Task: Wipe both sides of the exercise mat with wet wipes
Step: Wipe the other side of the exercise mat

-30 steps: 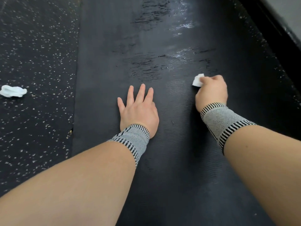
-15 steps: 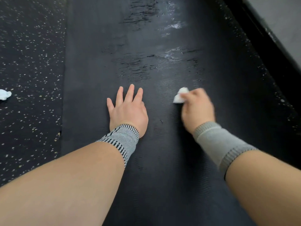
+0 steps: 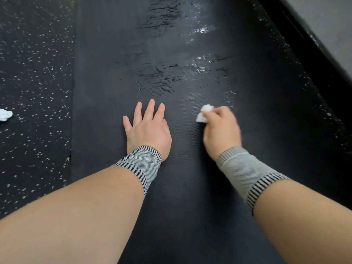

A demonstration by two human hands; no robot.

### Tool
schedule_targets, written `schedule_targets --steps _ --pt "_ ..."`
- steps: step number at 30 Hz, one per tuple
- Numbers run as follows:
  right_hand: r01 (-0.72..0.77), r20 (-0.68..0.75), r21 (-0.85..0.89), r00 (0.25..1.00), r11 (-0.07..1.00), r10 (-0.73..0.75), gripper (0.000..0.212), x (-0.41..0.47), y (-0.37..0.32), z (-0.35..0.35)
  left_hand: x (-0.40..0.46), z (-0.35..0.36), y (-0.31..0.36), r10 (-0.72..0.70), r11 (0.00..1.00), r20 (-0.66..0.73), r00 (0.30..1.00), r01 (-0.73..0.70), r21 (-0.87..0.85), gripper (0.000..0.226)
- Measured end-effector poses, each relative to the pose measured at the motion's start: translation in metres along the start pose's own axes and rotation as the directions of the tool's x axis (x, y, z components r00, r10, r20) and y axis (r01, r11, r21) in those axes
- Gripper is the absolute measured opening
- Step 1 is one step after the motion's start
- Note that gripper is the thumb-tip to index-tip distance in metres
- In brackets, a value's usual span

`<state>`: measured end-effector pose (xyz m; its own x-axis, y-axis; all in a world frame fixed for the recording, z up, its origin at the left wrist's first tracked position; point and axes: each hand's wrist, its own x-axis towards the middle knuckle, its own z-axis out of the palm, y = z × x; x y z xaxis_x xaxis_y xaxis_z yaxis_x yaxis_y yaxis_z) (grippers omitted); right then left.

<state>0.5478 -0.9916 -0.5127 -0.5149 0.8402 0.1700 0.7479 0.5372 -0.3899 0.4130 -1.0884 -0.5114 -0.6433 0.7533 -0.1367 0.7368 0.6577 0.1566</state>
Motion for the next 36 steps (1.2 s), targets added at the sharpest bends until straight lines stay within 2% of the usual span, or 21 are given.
schedule_targets --steps 2,4,5,7,9,10,13,15,17,18,20,22,23,24,26,28,29,30,32,34,36 --pt "0.241 0.105 0.03 0.964 0.97 -0.243 0.033 0.0 -0.013 0.011 0.0 0.001 0.0 -0.001 1.0 -0.004 1.0 0.001 0.004 0.051" --pt "0.336 0.121 0.001 0.935 0.942 -0.334 0.03 0.016 -0.005 0.008 0.001 0.002 0.0 0.0 1.0 -0.006 1.0 0.0 0.0 0.05" --pt "0.296 0.082 -0.036 0.953 0.955 -0.292 0.028 0.026 0.005 0.003 0.001 0.002 0.0 0.002 1.0 -0.004 1.0 -0.002 -0.002 0.05" --pt "0.017 -0.001 -0.114 1.0 0.993 -0.018 0.031 0.048 0.032 -0.011 0.001 0.002 -0.001 0.0 1.0 0.001 1.0 0.0 -0.001 0.05" --pt "-0.327 -0.039 -0.105 0.945 0.939 0.325 0.034 0.059 0.047 -0.021 0.001 0.001 -0.001 0.001 1.0 0.005 1.0 -0.001 0.005 0.051" --pt "-0.364 -0.044 -0.1 0.931 0.926 0.361 0.034 0.06 0.043 -0.019 0.001 0.001 -0.001 0.002 1.0 0.005 1.0 -0.002 0.006 0.051" --pt "-0.045 0.062 -0.077 0.997 0.996 0.05 0.039 0.049 0.005 -0.002 0.001 0.0 0.0 0.001 1.0 0.006 1.0 -0.001 -0.001 0.051" --pt "0.187 0.137 -0.006 0.973 0.982 -0.185 0.041 0.042 -0.009 0.009 0.0 0.0 0.0 0.002 1.0 0.006 1.0 -0.002 -0.002 0.051" --pt "0.253 0.123 -0.036 0.961 0.967 -0.247 0.038 0.049 -0.002 0.007 0.001 0.001 -0.001 0.006 1.0 0.005 1.0 -0.006 -0.002 0.051" --pt "0.184 0.086 -0.086 0.981 0.979 -0.176 0.037 0.055 0.009 0.002 0.001 0.001 -0.001 0.007 1.0 0.004 1.0 -0.007 -0.004 0.051" --pt "-0.134 0.006 -0.145 0.991 0.98 0.137 0.036 0.068 0.036 -0.013 0.001 0.0 -0.001 0.008 1.0 0.003 1.0 -0.008 -0.008 0.051" --pt "-0.427 -0.04 -0.108 0.904 0.898 0.425 0.036 0.07 0.048 -0.026 0.002 0.0 -0.002 0.009 1.0 0.011 1.0 -0.009 -0.006 0.051" --pt "-0.436 -0.035 -0.112 0.9 0.893 0.434 0.036 0.066 0.044 -0.027 0.002 0.0 -0.002 0.009 1.0 0.019 1.0 -0.009 -0.005 0.051" --pt "-0.37 0.001 -0.114 0.928 0.922 0.373 0.036 0.06 0.034 -0.025 0.001 0.0 -0.002 0.008 1.0 0.027 1.0 -0.008 -0.008 0.05" --pt "-0.084 0.116 -0.069 0.989 0.994 0.092 0.036 0.041 0.014 -0.014 0.001 -0.002 -0.001 -0.003 1.0 0.045 0.999 0.004 -0.021 0.05" --pt "0.156 0.197 -0.029 0.969 0.987 -0.148 0.036 0.029 0.009 -0.01 0.004 -0.007 0.004 -0.023 0.999 0.057 0.998 0.025 -0.033 0.049" --pt "0.182 0.198 -0.04 0.965 0.982 -0.171 0.036 0.033 0.015 -0.013 0.007 -0.011 0.007 -0.024 0.999 0.06 0.998 0.026 -0.036 0.048" --pt "0.124 0.173 -0.074 0.979 0.99 -0.11 0.036 0.04 0.027 -0.019 0.01 -0.015 0.011 -0.003 0.999 0.06 0.998 0.005 -0.037 0.048" --pt "-0.199 0.076 -0.122 0.975 0.972 0.209 0.037 0.057 0.054 -0.035 0.019 -0.024 0.021 0.116 0.993 0.06 0.991 -0.115 -0.019 0.049" --pt "-0.479 0.006 -0.103 0.876 0.872 0.482 0.037 0.068 0.07 -0.046 0.035 -0.032 0.036 0.249 0.968 0.089 0.965 -0.25 0.002 0.056" --pt "-0.394 0.031 -0.13 0.916 0.91 0.401 0.037 0.071 0.063 -0.042 0.055 -0.039 0.057 0.294 0.953 0.18 0.939 -0.302 0.018 0.068"
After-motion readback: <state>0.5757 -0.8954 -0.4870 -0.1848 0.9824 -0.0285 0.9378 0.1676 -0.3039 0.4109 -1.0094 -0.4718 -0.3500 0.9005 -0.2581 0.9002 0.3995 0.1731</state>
